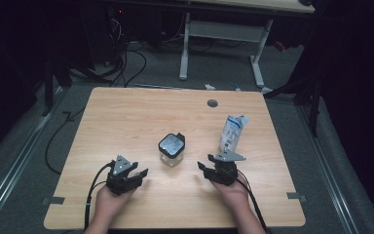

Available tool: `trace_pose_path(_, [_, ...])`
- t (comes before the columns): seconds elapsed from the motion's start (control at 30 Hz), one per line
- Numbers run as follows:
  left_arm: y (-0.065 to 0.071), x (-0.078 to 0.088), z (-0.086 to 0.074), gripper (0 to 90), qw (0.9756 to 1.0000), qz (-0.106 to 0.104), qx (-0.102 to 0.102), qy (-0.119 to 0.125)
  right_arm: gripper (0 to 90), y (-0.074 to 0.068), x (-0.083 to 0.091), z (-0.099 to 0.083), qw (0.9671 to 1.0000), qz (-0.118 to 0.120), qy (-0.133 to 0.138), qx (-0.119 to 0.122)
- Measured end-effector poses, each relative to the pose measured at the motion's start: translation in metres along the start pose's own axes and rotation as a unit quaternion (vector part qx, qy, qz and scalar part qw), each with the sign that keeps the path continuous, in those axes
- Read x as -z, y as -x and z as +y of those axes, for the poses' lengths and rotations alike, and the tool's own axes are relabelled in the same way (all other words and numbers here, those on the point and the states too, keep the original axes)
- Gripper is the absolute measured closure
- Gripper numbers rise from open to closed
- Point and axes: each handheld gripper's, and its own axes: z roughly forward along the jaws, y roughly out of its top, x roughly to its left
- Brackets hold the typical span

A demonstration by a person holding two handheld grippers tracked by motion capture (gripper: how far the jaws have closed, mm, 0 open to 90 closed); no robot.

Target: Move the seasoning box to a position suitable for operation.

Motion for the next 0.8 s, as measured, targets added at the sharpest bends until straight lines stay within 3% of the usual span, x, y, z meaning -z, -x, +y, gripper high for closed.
trace_pose_path(0.17, [-0.005,-0.004,0.009,57.9,1.0,0.006,0.003,-0.002,50.2,0.006,0.005,-0.009,0.9995,0.02,0.002,-0.023])
trace_pose_path(0.47, [-0.013,-0.026,0.025,71.2,0.9999,0.011,0.006,0.003,50.3,0.005,0.004,-0.013,0.9999,0.009,-0.006,-0.014])
trace_pose_path(0.7, [-0.012,-0.047,0.045,89.8,0.9998,0.011,0.005,0.018,50.8,0.006,0.006,-0.013,0.9999,0.005,-0.005,-0.015])
trace_pose_path(0.8, [-0.008,-0.053,0.053,89.9,0.9997,0.004,0.001,0.025,51.7,0.006,0.006,-0.014,0.9998,0.007,-0.004,-0.016])
